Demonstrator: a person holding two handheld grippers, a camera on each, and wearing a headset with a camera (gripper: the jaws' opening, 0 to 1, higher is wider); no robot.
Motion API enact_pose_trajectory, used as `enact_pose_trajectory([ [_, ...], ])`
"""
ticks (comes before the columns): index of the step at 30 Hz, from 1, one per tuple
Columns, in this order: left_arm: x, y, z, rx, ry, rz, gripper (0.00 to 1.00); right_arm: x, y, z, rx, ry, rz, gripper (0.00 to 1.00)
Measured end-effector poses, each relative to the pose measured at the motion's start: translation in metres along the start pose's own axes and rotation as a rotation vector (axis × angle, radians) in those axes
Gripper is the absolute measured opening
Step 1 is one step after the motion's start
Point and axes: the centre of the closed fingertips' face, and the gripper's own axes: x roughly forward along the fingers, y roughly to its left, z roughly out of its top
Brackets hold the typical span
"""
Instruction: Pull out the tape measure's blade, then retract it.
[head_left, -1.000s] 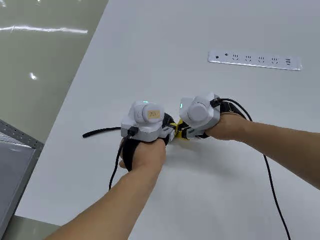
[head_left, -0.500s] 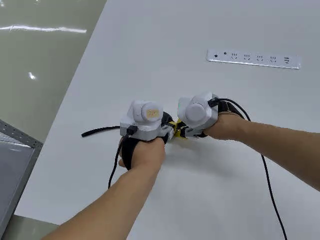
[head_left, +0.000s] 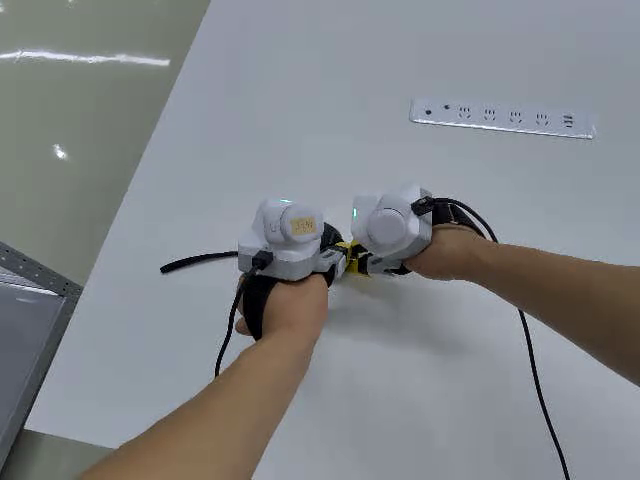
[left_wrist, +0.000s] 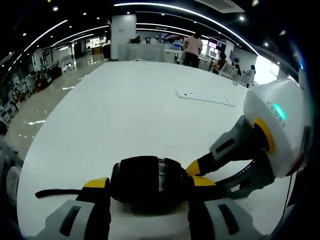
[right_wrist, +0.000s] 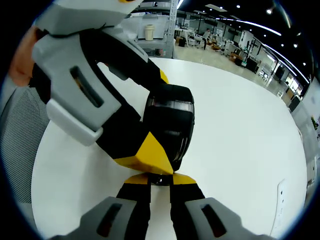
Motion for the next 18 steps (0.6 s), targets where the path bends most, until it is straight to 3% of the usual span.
enact_pose_trajectory([
  [18, 0.0009, -0.0014, -0.0007, -0.018, -0.014, -0.030, 0.65, 0.0006, -0.0009, 0.0008, 0.020, -0.007, -0.026, 0.15],
])
